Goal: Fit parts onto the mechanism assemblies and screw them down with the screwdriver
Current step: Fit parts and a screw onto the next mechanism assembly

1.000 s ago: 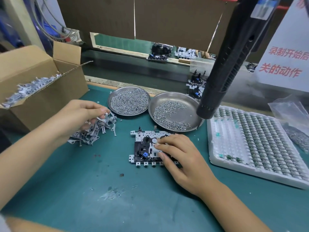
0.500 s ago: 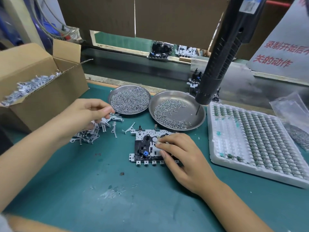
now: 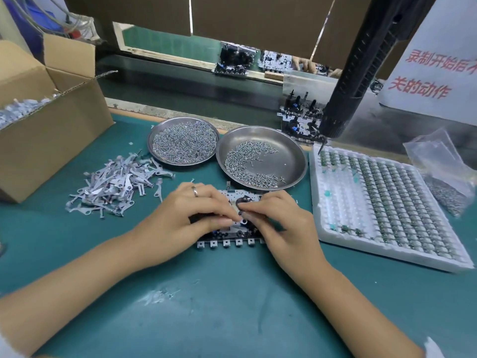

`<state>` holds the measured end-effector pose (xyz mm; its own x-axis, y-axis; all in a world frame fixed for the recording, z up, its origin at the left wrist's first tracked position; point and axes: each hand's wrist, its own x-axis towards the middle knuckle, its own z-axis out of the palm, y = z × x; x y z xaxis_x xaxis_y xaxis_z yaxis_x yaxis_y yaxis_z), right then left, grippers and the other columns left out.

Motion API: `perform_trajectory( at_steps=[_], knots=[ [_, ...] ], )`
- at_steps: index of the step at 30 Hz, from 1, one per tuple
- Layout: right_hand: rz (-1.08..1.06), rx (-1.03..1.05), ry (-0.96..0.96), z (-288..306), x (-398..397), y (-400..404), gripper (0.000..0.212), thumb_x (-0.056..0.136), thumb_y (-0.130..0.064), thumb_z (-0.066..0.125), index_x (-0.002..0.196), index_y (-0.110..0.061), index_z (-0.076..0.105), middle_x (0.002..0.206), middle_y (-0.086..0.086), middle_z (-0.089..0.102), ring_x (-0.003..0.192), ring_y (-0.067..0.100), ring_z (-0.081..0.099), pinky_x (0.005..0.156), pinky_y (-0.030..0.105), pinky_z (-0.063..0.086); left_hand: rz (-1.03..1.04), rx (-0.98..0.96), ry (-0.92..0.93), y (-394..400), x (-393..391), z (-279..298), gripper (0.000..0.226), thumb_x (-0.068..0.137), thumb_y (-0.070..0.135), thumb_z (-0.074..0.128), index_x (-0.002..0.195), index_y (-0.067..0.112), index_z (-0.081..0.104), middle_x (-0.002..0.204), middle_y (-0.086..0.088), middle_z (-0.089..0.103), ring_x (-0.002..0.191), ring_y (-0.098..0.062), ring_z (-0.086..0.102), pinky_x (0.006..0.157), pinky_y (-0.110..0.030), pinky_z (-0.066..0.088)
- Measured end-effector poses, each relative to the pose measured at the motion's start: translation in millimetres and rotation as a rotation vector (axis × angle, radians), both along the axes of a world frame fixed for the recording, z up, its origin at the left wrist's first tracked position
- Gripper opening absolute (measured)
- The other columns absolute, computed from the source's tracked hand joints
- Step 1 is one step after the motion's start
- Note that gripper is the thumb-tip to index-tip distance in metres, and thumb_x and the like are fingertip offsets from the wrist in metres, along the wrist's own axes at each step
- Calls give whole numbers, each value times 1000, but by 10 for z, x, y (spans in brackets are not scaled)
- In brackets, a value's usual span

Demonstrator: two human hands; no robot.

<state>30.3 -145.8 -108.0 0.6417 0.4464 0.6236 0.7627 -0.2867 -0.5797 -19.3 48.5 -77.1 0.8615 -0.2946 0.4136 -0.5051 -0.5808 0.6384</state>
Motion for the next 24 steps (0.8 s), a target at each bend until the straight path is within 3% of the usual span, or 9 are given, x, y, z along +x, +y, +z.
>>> perform_trajectory(
  at_steps=[2, 7, 11, 16, 24],
  knots=[
    [-11, 15, 27, 0, 1, 8, 15, 81, -7, 69, 95, -6, 74, 74, 1, 68, 78, 13, 51, 75, 19, 44, 62, -101, 66, -18, -34, -38, 14, 80, 25, 65, 91, 27, 74, 86, 18, 65, 86, -1, 56, 86, -25, 36],
    [-33, 27, 42, 5, -28, 42, 16, 76, 0, 74, 92, -5, 76, 70, 4, 66, 75, 10, 51, 71, 13, 43, 130, -118, 128, -39, -51, -37, 11, 76, 27, 67, 85, 28, 75, 81, 17, 66, 82, -2, 58, 88, -27, 34],
    [-20, 42, 39, 42, -47, 29, 14, 80, -3, 71, 94, -4, 75, 82, 2, 72, 74, 17, 62, 71, 27, 50, 131, -135, 146, -55, -52, -29, 20, 77, 3, 77, 90, 18, 75, 74, 9, 68, 73, -7, 59, 75, -11, 40],
    [9, -29, -12, 49, -58, 13, 17, 83, -2, 66, 97, -5, 74, 77, 5, 71, 68, 23, 60, 68, 36, 49, 144, -180, 194, -62, -64, -27, 23, 75, 0, 75, 92, 16, 75, 71, 3, 69, 72, -13, 60, 72, -19, 47],
    [38, -111, -72, 68, -66, -27, 19, 80, 3, 64, 95, -2, 75, 72, 6, 68, 73, 20, 60, 70, 15, 42, 210, -228, 332, -49, -74, -21, 25, 74, 9, 76, 88, 29, 70, 70, 12, 69, 76, -9, 60, 81, -25, 48]
  ],
)
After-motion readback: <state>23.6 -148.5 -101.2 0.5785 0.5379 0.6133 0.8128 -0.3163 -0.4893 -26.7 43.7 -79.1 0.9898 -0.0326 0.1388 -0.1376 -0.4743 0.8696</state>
